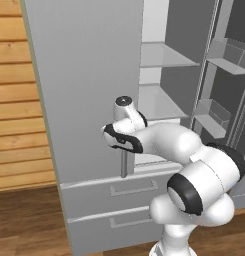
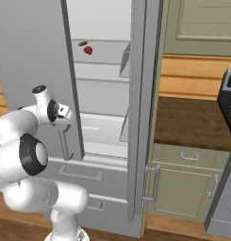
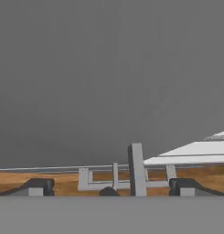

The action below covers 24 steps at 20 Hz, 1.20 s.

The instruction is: Take the strawberry from the fridge and place it on top of the pancake, located on the dining counter.

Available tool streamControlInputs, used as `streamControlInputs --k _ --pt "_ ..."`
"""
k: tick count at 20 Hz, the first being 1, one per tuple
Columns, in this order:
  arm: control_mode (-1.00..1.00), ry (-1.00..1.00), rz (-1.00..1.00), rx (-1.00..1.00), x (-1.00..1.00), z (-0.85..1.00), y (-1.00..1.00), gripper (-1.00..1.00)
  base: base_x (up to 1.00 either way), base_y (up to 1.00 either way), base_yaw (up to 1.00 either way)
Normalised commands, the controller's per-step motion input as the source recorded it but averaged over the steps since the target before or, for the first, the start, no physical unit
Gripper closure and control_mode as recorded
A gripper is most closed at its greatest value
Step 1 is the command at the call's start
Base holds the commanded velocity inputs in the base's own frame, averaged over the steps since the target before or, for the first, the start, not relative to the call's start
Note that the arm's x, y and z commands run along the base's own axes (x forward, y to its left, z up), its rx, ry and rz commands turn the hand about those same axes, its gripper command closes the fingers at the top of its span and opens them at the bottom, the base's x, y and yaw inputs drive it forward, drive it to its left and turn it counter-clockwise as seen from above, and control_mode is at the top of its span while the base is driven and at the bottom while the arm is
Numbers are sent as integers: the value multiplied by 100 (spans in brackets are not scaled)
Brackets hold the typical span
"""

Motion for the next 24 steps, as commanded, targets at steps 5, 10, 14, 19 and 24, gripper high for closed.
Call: streamControlInputs --k 5,10,14,19,24 --pt "-100 -8 0 -1 -5 -45 -16 -100 0 0 0" --pt "-100 -1 0 2 -7 -23 -22 -100 0 0 0" --pt "-100 -5 0 0 0 -16 -2 100 0 0 0" --pt "-100 -9 -1 0 -1 -10 0 100 0 0 0" --pt "-100 0 -15 0 -23 0 8 100 0 0 0"
